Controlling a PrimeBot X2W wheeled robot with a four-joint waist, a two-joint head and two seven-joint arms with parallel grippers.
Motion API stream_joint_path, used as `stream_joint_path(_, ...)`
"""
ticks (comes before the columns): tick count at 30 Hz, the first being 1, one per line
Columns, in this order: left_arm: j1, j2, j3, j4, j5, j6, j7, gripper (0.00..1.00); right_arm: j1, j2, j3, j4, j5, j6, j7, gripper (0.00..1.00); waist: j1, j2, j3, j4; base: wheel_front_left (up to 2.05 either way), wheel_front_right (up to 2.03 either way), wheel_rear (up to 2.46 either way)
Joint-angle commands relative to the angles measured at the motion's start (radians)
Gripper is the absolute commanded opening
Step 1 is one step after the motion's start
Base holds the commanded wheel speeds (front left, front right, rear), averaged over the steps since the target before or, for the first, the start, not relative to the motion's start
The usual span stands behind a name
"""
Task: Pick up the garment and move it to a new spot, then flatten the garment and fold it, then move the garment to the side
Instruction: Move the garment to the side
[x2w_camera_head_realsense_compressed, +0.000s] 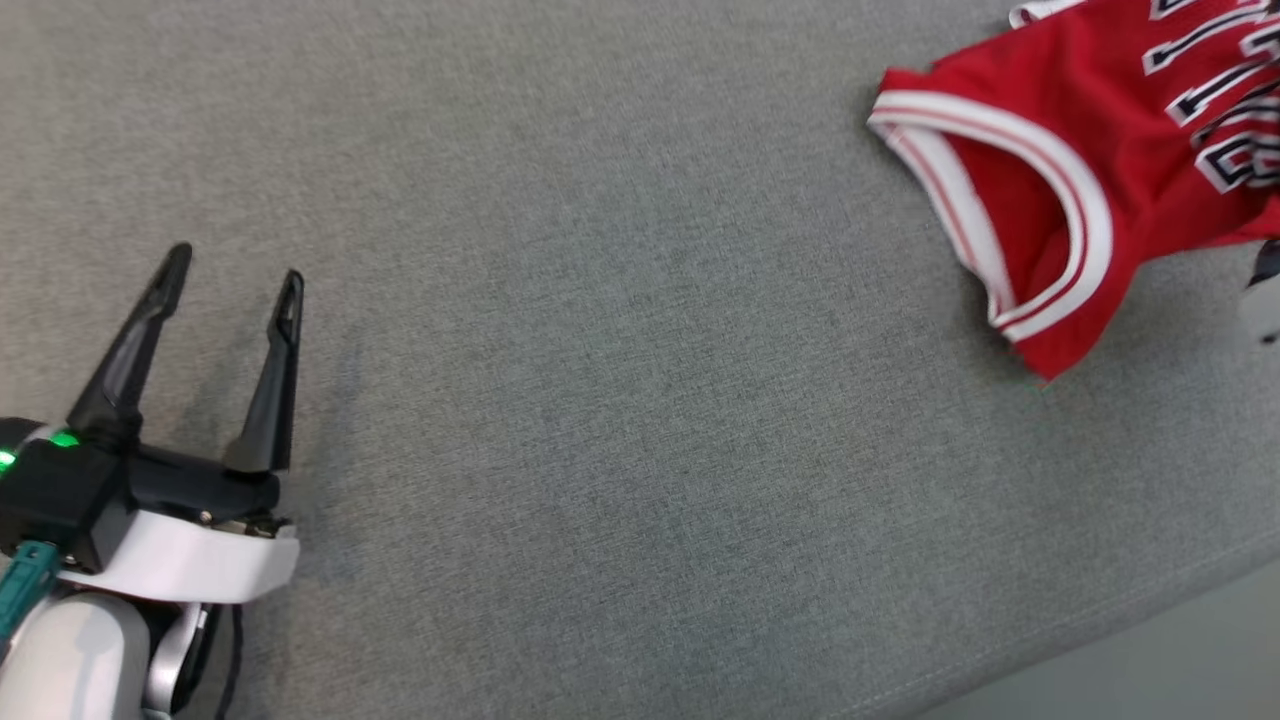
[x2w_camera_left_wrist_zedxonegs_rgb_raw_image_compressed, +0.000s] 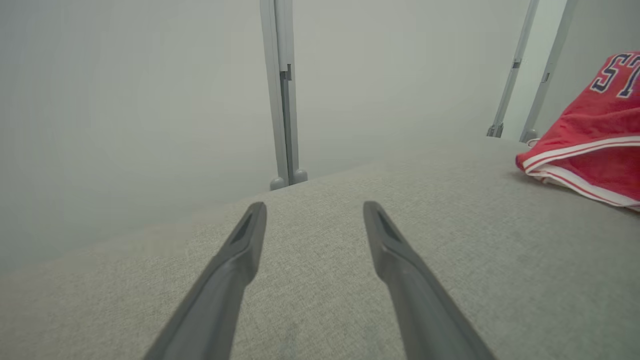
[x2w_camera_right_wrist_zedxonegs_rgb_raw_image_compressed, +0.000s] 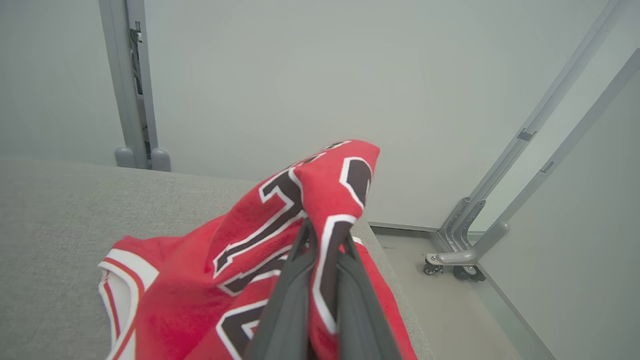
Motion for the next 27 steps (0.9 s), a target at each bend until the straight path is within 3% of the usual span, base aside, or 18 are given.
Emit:
stream_joint_path(1,-0.018,0.01,0.008,-0.011,0.009,-0.001,0.006,1.0,-0.027,-0.013,-0.015,0.021,0.0,-0.001,-0.014,0.0,0.0,-0.0001,0.03,-0.016,0.0,0.0,0.0)
stream_joint_path(9,-0.036,0.041,0.01,-0.065,0.014,0.001,0.039,1.0,-0.137,-0.028,-0.109,0.191,-0.016,-0.001,-0.051,0.0,0.0,-0.0001,0.089,-0.014,0.0,0.0,0.0)
stream_joint_path(10,-0.037,0.044,0.01,-0.071,0.014,0.002,0.04,1.0,-0.146,-0.023,-0.116,0.211,-0.017,-0.001,-0.053,0.12,0.0,-0.0001,0.096,-0.014,0.0,0.0,0.0)
stream_joint_path(12,-0.037,0.048,0.012,-0.078,0.014,0.004,0.045,1.0,-0.158,-0.012,-0.134,0.243,-0.013,-0.001,-0.055,0.76,0.0,-0.0001,0.105,-0.014,0.0,0.0,0.0)
stream_joint_path(13,-0.035,0.051,0.013,-0.079,0.013,0.006,0.049,1.0,-0.162,-0.004,-0.132,0.253,-0.015,-0.001,-0.056,0.8,0.0,-0.0001,0.108,-0.015,0.0,0.0,0.0)
stream_joint_path(14,-0.034,0.052,0.014,-0.082,0.012,0.007,0.051,1.0,-0.161,0.001,-0.129,0.26,-0.024,-0.001,-0.058,1.0,0.0,-0.0001,0.111,-0.016,0.0,0.0,0.0)
stream_joint_path(27,-0.007,0.027,-0.002,-0.044,-0.008,0.024,0.03,1.0,0.019,0.127,-0.23,0.066,-0.064,-0.001,-0.058,1.0,0.0,-0.0001,0.032,-0.014,0.0,0.0,0.0)
